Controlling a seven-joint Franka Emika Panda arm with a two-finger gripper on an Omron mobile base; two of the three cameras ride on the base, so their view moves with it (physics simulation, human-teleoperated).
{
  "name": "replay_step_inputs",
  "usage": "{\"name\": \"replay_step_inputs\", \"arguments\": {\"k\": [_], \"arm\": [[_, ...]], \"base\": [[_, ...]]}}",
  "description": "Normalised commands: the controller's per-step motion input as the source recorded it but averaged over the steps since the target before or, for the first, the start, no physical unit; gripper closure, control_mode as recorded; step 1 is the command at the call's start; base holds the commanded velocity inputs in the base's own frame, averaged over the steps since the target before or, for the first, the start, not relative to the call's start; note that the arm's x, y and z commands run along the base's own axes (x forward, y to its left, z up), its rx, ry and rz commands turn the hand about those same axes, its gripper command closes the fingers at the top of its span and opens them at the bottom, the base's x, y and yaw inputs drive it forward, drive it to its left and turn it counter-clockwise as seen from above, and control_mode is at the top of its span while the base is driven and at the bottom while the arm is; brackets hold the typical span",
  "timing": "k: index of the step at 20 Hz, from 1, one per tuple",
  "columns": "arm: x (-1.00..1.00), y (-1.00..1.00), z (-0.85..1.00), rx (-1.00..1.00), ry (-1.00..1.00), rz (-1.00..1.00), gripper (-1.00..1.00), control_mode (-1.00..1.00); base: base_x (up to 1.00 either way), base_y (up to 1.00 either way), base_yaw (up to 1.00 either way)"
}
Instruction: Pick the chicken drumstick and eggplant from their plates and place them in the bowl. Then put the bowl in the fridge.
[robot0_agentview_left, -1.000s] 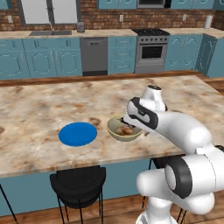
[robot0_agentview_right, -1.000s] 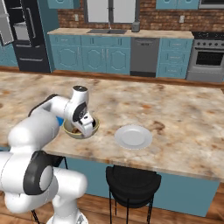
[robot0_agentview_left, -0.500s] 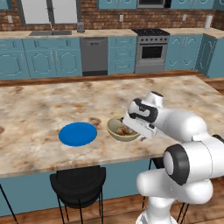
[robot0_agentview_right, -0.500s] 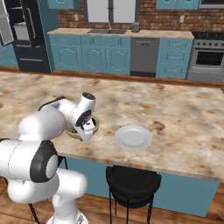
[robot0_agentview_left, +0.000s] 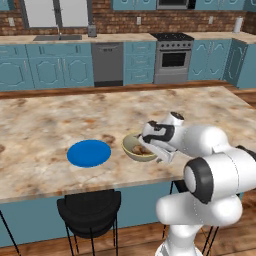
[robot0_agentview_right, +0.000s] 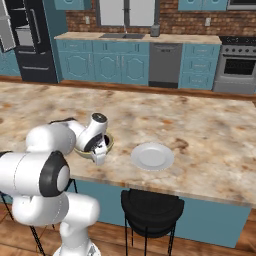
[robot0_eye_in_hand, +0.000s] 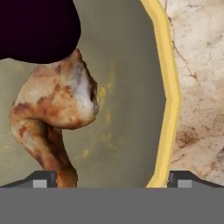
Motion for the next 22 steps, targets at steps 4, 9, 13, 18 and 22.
{"name": "replay_step_inputs", "arguments": {"k": [4,9,13,18,22], "arm": [[0.12,0.00,-0.26,-0.03,-0.08,-0.09,-1.00,-1.00],[0.01,0.06,-0.21,0.00,0.01,-0.05,1.00,-1.00],[-0.01,0.02,-0.02,0.00,0.07,-0.01,1.00,-1.00],[-0.30,0.03,0.38,0.00,-0.14,0.02,1.00,-1.00],[-0.31,0.16,0.61,-0.07,-0.09,0.04,1.00,-1.00]], "base": [[0.00,0.00,0.00],[0.00,0.00,0.00],[0.00,0.00,0.00],[0.00,0.00,0.00],[0.00,0.00,0.00]]}}
